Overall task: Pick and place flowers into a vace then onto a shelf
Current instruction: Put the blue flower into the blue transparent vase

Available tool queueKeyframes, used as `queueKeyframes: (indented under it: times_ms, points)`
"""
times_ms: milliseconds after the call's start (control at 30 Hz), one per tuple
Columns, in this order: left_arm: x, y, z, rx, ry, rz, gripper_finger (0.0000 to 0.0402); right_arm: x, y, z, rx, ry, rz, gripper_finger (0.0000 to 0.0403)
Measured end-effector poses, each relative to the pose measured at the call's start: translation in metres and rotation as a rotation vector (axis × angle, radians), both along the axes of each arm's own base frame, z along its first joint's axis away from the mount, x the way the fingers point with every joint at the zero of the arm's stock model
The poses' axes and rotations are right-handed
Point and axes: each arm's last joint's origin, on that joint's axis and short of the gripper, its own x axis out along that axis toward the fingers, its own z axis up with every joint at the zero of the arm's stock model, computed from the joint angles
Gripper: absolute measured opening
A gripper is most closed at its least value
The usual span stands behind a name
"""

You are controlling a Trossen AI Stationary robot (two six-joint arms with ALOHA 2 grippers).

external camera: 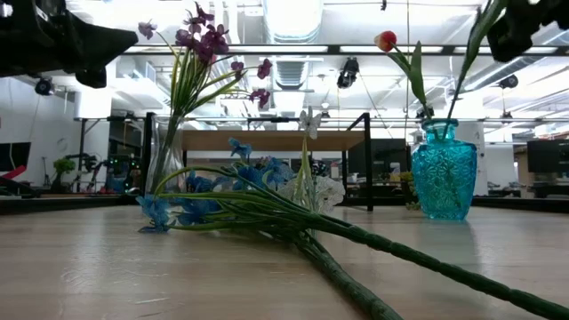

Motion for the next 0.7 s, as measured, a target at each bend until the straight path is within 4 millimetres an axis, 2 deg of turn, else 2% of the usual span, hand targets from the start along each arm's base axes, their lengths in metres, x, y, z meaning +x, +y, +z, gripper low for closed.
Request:
queueKeyframes:
  times_ms: [100,200,367,533,700]
  points:
    - [0.0,0.0,-0.001,-0.006,0.005,-0.002,0.0,0.0,-0.003,-0.003,0.039,0.095,-0.108,0.021]
    - [0.0,0.0,-0.001,-0.006,0.005,-0.002,0.0,-0.001,-0.004,-0.003,0.077,0.206,-0.139,0.021]
    - [0.001,0.0,-0.003,0.0,0.029,-0.002,0.0,0.003,-0.002,0.002,0.15,0.338,-0.123,0.021]
    - [0.001,0.0,-0.004,0.004,0.045,-0.003,0.0,0.007,-0.001,0.005,0.164,0.551,-0.152,0.021]
    - [0.001,0.0,-0.005,0.005,0.048,-0.002,0.0,0.016,0.004,0.012,0.194,0.661,-0.063,0.021]
